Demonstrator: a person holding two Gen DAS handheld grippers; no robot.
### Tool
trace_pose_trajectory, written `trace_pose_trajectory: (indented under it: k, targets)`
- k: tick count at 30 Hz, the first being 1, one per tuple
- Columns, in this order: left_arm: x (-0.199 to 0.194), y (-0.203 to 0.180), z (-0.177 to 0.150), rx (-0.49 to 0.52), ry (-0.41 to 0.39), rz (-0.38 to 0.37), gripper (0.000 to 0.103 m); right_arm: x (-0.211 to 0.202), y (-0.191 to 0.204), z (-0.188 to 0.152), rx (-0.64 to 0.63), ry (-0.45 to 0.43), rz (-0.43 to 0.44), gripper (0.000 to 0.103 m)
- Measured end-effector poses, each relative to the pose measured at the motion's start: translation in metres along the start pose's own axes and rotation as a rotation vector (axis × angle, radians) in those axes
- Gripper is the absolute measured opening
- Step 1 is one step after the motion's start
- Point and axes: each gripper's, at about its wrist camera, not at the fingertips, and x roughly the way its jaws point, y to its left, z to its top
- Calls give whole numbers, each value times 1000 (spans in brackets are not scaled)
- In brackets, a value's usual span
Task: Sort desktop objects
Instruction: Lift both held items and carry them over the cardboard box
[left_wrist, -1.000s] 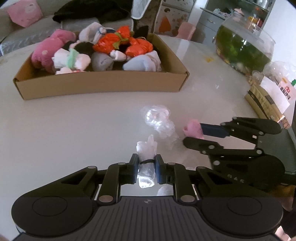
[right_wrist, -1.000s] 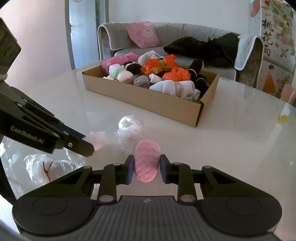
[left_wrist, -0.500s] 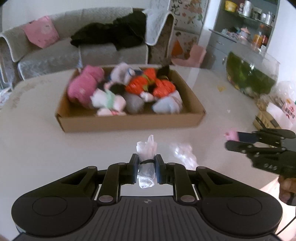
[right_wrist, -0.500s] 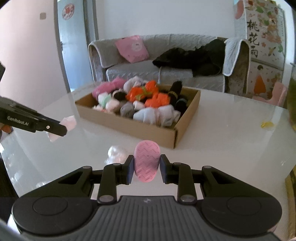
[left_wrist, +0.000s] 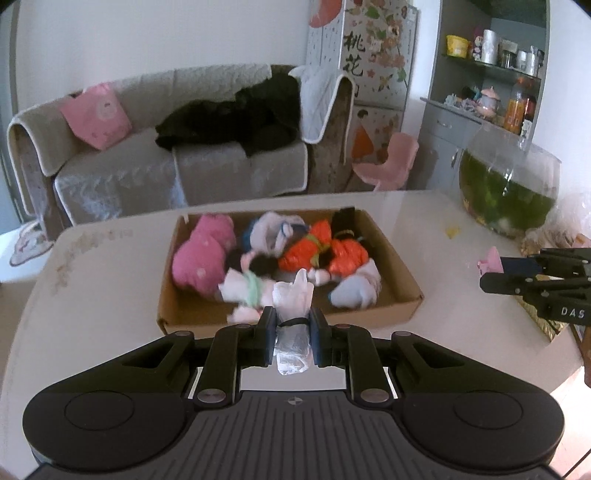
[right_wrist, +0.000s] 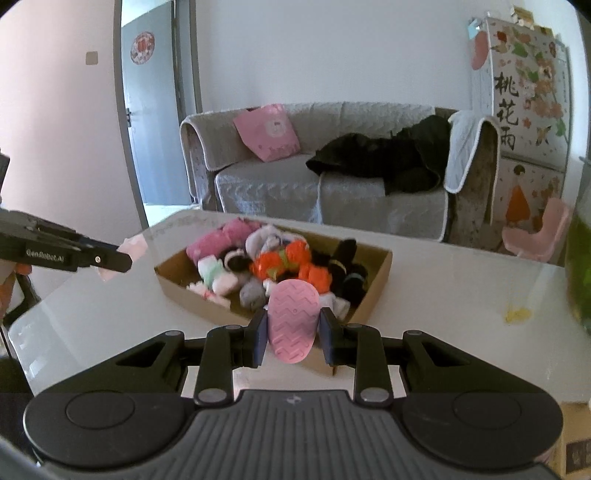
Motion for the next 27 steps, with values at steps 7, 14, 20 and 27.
trace_pose_trajectory:
  k: [7, 14, 20, 27]
  targets:
    - [8, 6, 19, 14, -26, 14, 24, 9, -10, 27, 19, -26, 12, 26]
    - [37, 10, 36, 30, -23, 23, 25, 32, -21, 46, 61, -30, 38, 26]
    - [84, 9, 51, 49, 17, -4, 25, 69, -27, 53, 87, 26, 50, 26]
    - [131, 15, 53, 47, 68, -34, 25, 115, -37, 52, 106, 109, 49, 26]
